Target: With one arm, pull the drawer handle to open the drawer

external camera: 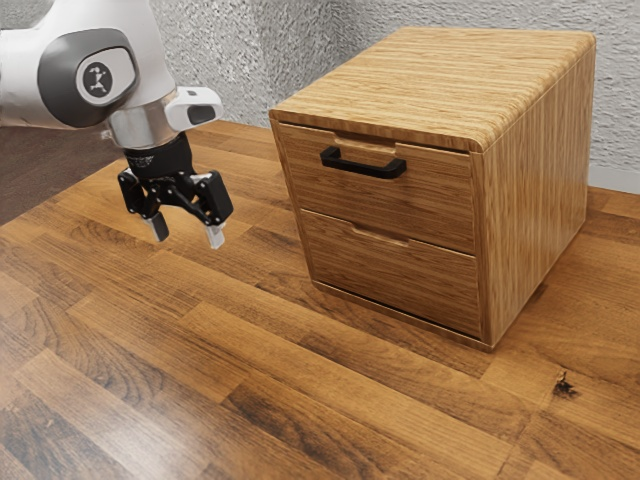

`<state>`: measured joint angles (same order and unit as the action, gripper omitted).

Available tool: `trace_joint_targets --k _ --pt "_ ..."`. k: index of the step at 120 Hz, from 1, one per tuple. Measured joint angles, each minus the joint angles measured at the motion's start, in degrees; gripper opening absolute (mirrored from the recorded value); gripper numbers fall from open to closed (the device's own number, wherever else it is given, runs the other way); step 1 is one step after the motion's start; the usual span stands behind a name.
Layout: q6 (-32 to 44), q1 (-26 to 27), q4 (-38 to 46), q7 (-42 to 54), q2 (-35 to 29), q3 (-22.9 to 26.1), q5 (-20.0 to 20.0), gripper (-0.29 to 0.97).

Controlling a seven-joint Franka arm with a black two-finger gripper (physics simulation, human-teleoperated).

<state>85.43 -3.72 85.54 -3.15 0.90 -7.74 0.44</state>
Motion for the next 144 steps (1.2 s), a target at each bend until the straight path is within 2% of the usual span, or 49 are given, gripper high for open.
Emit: trace_joint_targets --k 24,35,44,62,74,90,114,144 --pt "-0.11 2.79 -0.05 -0.13 -0.39 -0.08 -0.95 0.68" --pt "-1.51 4.47 -3.97 -4.16 -8.64 0.59 -1.06 0.68" --pt "-2.03 4.43 -4.88 -11.88 -11.08 1.35 -1.07 0.68" --pt "1.47 4.37 -4.67 -27.86 -5.67 2.22 -1.09 0.68" --pt "3.71 4.21 -4.70 -37.36 -4.95 4.68 -1.30 0.68" --pt "5.22 5.74 -4.68 -47.77 -5.10 5.24 -1.54 0.68" --pt "7.57 4.24 -3.66 -59.53 -4.61 5.03 -1.92 0.68" --pt "18.35 5.24 -0.57 -69.68 -0.87 5.12 -2.41 0.68"
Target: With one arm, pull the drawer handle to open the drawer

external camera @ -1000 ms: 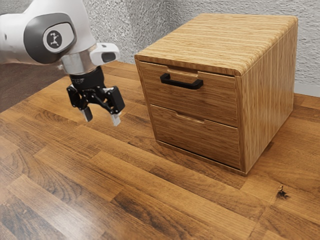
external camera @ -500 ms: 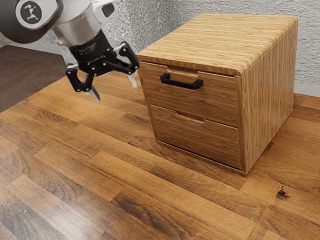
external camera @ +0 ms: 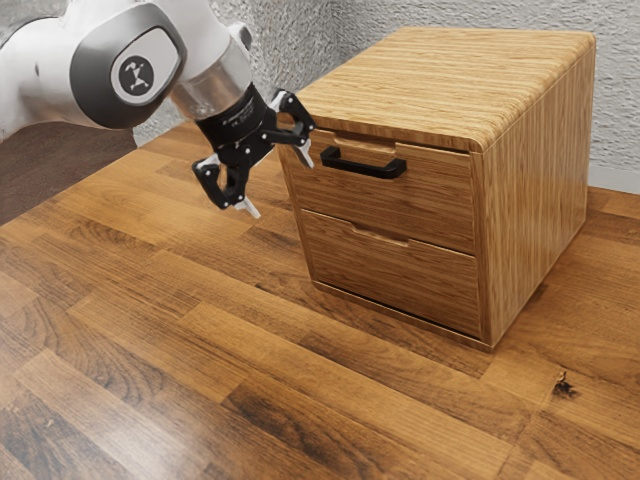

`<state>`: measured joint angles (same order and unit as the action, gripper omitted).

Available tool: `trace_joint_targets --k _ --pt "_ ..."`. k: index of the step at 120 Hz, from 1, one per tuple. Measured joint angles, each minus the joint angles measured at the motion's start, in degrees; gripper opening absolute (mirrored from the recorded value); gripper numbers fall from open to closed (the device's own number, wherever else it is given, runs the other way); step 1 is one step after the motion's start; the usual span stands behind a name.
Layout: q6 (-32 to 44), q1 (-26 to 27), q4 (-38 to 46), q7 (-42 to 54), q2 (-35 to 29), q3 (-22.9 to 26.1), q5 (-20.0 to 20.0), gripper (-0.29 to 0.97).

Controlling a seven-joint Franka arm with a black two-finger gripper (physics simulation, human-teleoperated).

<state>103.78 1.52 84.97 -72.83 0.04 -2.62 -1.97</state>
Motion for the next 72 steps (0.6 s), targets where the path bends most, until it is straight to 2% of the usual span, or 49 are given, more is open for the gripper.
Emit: trace_joint_targets --k 25,72 --pt "7.15 1.08 0.10 -6.20 1.73 -0.04 -1.68 0.68" --pt "12.47 0.78 0.49 -14.12 3.40 -0.12 -2.06 0.68"
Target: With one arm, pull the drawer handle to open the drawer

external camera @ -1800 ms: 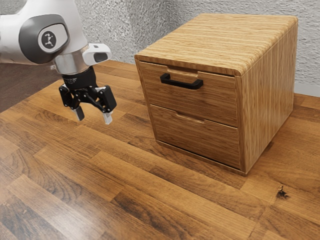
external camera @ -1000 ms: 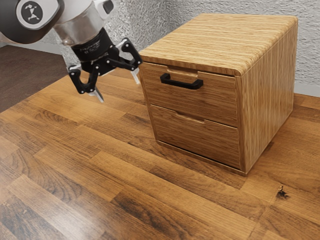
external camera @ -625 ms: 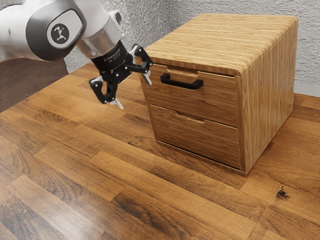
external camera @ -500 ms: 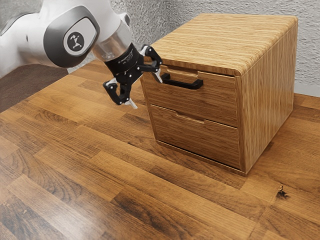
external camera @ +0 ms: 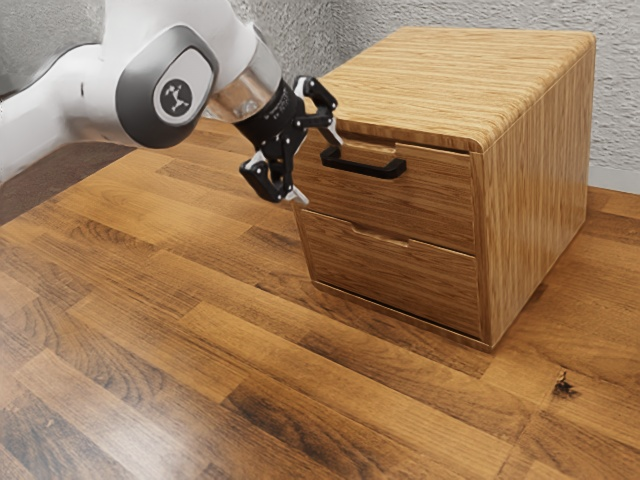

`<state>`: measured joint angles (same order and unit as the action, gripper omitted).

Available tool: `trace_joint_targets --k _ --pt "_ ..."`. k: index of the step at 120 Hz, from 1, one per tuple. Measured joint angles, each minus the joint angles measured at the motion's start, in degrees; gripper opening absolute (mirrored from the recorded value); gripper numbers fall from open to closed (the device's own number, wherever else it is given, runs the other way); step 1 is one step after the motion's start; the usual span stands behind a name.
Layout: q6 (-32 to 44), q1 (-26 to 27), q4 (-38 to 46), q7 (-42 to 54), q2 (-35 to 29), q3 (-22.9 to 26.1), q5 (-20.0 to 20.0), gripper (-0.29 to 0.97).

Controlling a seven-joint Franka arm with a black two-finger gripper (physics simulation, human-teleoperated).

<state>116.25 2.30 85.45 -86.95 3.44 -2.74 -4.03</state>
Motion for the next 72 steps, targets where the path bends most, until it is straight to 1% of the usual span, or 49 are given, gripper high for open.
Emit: trace_joint_targets --k 33,36,42,61,72 --pt "1.04 0.54 1.29 -3.46 0.91 0.01 0.13 0.68" --pt "1.06 0.68 1.40 -3.72 0.88 0.01 0.17 0.66" --pt "0.97 0.98 1.50 -4.21 0.84 -0.11 0.26 0.58" --pt "-0.02 0.96 1.49 -5.65 0.57 -0.05 0.54 0.22" --pt "-1.28 0.94 1.51 -6.55 -0.38 -0.05 0.66 0.09"
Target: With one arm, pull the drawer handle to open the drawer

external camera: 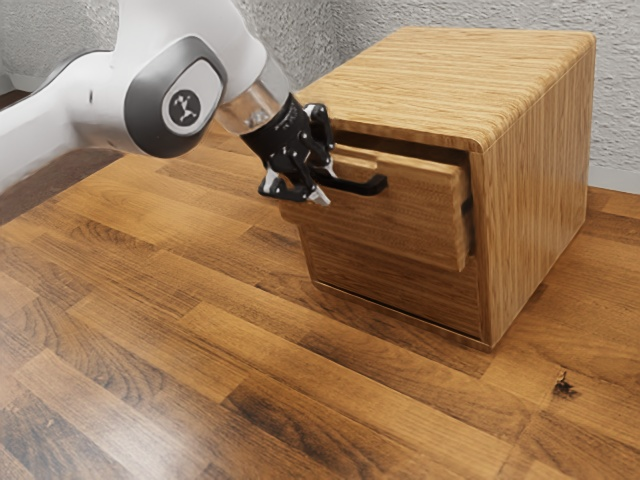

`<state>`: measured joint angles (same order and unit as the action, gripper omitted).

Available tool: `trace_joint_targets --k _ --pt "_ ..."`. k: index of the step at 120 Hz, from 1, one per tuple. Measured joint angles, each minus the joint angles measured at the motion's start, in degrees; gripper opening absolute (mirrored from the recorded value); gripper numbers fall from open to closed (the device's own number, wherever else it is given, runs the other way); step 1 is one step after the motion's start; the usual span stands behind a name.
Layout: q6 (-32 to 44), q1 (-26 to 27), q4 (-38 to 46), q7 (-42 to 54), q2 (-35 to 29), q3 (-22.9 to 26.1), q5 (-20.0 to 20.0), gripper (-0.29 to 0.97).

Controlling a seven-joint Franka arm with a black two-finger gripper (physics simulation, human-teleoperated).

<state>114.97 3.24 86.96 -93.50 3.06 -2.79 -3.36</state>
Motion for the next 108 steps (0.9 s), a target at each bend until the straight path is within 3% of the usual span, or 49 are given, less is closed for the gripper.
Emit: trace_joint_targets --k 38,108 --pt "-1.74 0.09 9.75 -2.81 -8.67 0.30 0.30 -0.07" --pt "-2.51 -0.22 26.05 -7.19 -25.80 2.37 2.07 -0.08"
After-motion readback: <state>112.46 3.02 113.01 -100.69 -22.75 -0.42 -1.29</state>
